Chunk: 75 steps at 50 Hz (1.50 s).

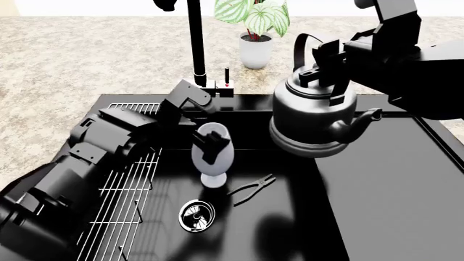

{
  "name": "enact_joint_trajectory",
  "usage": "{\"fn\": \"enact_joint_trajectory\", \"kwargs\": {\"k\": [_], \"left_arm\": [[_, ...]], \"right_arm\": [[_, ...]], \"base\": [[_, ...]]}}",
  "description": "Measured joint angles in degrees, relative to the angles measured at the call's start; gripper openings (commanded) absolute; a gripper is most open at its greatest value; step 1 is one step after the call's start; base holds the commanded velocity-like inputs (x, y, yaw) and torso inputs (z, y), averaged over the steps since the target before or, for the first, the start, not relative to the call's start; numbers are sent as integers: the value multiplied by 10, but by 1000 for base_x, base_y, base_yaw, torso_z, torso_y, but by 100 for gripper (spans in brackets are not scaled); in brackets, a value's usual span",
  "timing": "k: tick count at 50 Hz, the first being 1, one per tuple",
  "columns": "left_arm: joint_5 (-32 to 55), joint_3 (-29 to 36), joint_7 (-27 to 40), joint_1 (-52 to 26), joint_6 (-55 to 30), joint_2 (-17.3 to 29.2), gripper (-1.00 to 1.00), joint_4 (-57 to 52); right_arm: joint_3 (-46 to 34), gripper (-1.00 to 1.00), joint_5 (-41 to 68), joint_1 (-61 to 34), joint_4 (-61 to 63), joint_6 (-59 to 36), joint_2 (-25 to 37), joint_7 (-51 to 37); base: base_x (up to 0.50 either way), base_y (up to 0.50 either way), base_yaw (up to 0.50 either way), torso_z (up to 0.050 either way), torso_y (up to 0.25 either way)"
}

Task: Pick the wine glass and kettle non electric and place them in the sink. Then turn on the water.

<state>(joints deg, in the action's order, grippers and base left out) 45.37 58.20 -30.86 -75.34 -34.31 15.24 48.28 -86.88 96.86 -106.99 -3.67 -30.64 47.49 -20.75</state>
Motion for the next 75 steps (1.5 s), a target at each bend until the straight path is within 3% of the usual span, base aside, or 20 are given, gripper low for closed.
{"fn": "enact_joint_trajectory", "kwargs": {"k": [32, 66, 75], "left_arm": [[48, -38, 40, -20, -46, 63, 100, -123], [146, -132, 165, 22, -97, 224, 100, -342], [156, -163, 224, 32, -93, 258, 100, -373]], "right_arm": [[9, -100, 1, -1, 8, -5, 3, -4], [18, -100, -5, 7, 28, 2, -2, 6], [21, -100, -11, 15, 42, 11, -5, 19]], "base": [[0, 0, 0, 0, 1], [0, 0, 0, 0, 1], [0, 0, 0, 0, 1]]}}
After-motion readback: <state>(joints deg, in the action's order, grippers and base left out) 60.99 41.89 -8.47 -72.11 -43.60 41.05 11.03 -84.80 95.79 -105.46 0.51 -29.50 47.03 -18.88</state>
